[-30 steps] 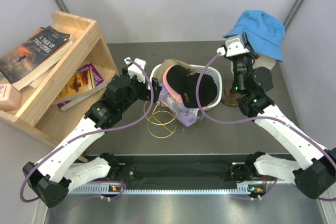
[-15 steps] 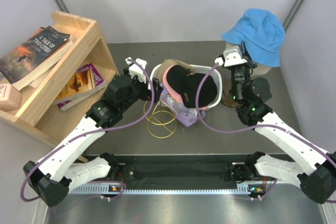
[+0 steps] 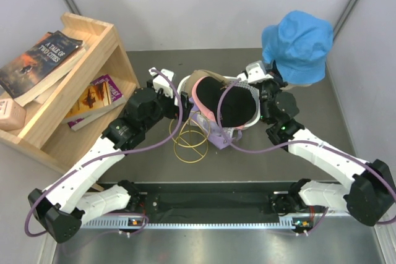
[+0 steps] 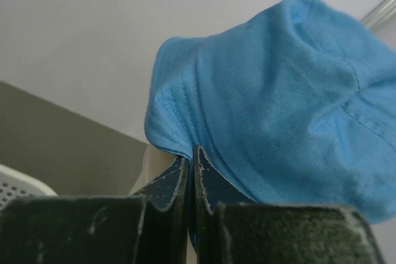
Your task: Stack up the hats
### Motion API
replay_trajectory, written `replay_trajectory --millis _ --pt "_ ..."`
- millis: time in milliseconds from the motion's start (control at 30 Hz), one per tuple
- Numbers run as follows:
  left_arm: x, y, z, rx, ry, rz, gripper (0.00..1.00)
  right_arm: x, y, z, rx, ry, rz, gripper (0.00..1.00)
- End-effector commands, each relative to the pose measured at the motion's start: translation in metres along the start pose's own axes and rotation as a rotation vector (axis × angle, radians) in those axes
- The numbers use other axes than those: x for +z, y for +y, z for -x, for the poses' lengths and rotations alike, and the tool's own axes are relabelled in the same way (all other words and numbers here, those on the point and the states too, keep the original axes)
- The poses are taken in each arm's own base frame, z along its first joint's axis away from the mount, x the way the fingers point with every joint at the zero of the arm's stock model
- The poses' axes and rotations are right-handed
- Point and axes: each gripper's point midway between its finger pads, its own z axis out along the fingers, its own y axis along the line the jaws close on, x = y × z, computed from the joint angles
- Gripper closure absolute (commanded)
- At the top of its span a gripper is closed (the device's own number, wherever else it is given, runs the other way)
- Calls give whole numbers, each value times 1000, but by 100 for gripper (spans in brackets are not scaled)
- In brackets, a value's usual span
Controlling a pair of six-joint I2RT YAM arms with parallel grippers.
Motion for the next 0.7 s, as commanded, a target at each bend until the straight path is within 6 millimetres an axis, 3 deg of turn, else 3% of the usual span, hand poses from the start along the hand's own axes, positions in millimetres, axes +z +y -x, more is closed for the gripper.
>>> replay_trajectory --millis 0,333,467,500,600,667 --pt "2 -7 7 -9 -33 -26 1 -15 28 -59 -105 207 38 100" --pt "4 -6 3 -5 -23 -25 1 -19 26 -65 -67 227 6 100" --pt "5 -6 2 -4 -19 -19 1 -20 24 -55 -12 226 30 75" --pt "5 -6 2 -4 -19 -19 1 -20 24 -52 26 222 36 54" --pt "6 -6 1 -2 -15 -17 1 -25 26 -42 90 197 82 28" --pt "7 -4 1 0 -15 -9 1 -30 29 -33 125 169 119 21"
